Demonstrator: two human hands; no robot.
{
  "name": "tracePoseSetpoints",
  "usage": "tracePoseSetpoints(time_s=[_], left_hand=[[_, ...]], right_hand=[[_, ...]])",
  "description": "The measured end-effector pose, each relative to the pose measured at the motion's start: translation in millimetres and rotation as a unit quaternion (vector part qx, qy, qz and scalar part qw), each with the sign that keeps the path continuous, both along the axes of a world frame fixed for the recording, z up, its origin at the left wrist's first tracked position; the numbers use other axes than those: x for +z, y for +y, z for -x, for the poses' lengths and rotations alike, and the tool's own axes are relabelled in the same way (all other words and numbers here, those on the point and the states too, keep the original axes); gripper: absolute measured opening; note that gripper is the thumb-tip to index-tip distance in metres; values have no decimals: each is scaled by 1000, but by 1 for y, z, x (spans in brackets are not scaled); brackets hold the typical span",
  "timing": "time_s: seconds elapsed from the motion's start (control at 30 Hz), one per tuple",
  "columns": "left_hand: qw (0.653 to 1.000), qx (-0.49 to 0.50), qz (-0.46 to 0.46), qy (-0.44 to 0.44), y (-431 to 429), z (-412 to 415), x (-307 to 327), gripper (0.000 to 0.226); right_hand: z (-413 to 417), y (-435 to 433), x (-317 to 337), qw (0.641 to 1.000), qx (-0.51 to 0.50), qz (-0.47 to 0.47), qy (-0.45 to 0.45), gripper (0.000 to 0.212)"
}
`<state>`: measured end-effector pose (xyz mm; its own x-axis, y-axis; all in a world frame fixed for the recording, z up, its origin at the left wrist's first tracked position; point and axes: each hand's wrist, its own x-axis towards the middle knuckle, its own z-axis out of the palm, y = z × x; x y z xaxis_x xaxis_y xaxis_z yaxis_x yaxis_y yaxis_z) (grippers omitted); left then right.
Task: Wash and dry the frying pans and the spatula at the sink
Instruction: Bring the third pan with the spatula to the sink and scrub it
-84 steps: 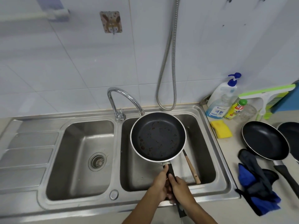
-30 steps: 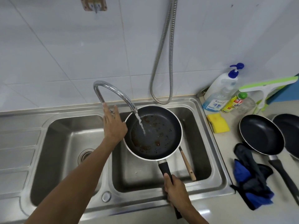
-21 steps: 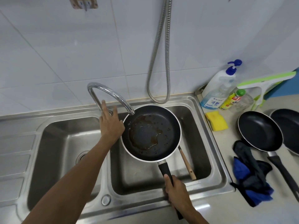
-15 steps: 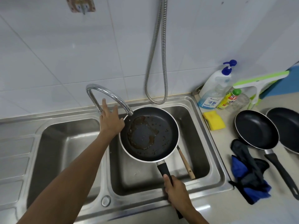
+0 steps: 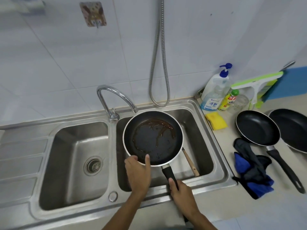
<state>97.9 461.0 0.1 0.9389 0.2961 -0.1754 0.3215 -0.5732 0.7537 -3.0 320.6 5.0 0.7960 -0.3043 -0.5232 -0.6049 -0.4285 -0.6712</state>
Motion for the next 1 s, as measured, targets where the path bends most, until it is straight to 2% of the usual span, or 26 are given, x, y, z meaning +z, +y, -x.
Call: tracePoseSetpoints(time_s=[0.1, 0.17, 0.23, 0.3, 0.33, 0.4, 0.47, 0.53, 0.6, 0.7, 0.77, 0.83, 0.93, 1.0], left_hand=[[997, 21, 73, 22, -26, 25, -1, 37], [986, 37, 155, 53, -38, 36, -9, 50], [966, 62, 206, 146, -48, 45, -9, 67], [924, 37, 267, 272, -56, 50, -8, 69], [891, 28, 316, 326, -60, 52, -7, 65], [831, 31, 405, 380, -64, 50, -3, 58], [796, 55, 454, 396, -68, 47, 3, 55], [800, 62, 454, 386, -71, 44, 8, 63], [825, 66, 427, 364, -74, 40, 5, 68], [842, 70, 422, 329, -78, 35, 7, 67], [850, 74, 425, 302, -78, 31, 8, 55], [871, 74, 399, 279, -75, 29, 8, 51], [893, 72, 353, 270, -69, 31, 2, 50], [896, 74, 348, 265, -67, 33, -2, 47]], right_hand=[[5, 2, 2, 1000, -9, -11, -1, 38], [7, 4, 3, 999, -27, -23, 5, 40], [9, 7, 6, 998, -44, -45, 14, 39], [10, 12, 8, 996, -56, -63, 15, 39], [10, 15, 11, 996, -59, -64, 11, 39], [10, 17, 14, 997, -57, -59, 4, 39], [8, 15, 15, 996, -56, -70, -3, 36], [5, 12, 17, 996, -51, -73, -6, 35], [2, 8, 20, 997, -44, -66, -9, 35], [1, -10, 24, 999, 29, -34, -18, 33], [-7, -40, 28, 992, 114, 32, -47, 32], [-27, -85, 32, 977, 155, 129, -64, 27], [-82, -159, 41, 944, 139, 280, -103, 22], [-121, -196, 39, 934, 110, 315, -128, 19]])
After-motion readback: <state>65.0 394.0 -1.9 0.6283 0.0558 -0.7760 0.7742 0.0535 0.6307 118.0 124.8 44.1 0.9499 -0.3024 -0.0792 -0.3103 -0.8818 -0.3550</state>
